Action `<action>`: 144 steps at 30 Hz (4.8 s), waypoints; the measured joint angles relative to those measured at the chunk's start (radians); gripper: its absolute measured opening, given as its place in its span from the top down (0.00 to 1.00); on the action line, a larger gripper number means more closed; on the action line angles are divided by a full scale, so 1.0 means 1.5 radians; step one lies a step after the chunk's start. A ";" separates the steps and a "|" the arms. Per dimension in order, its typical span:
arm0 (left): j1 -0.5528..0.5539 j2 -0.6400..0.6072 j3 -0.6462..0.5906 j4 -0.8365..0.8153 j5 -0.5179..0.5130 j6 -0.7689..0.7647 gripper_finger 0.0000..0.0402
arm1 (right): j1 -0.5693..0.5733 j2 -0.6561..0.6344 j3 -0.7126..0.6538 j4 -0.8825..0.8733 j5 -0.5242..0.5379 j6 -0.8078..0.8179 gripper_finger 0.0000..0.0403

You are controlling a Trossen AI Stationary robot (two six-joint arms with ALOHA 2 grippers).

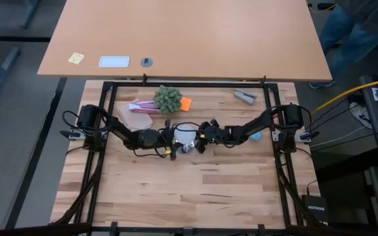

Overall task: Screw lightbulb
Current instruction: Remove the lightbulb from the lamp

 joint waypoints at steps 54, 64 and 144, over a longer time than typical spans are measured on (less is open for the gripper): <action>0.003 0.001 0.002 0.021 -0.066 0.020 0.61 | 0.279 -0.083 -0.003 -0.062 0.131 0.397 0.86; 0.003 0.001 0.002 0.022 -0.064 0.020 0.61 | 0.278 -0.084 -0.001 -0.067 0.113 0.377 0.81; 0.002 -0.001 0.003 -0.009 -0.070 0.026 0.61 | 0.240 -0.077 0.111 -0.136 0.334 0.027 0.65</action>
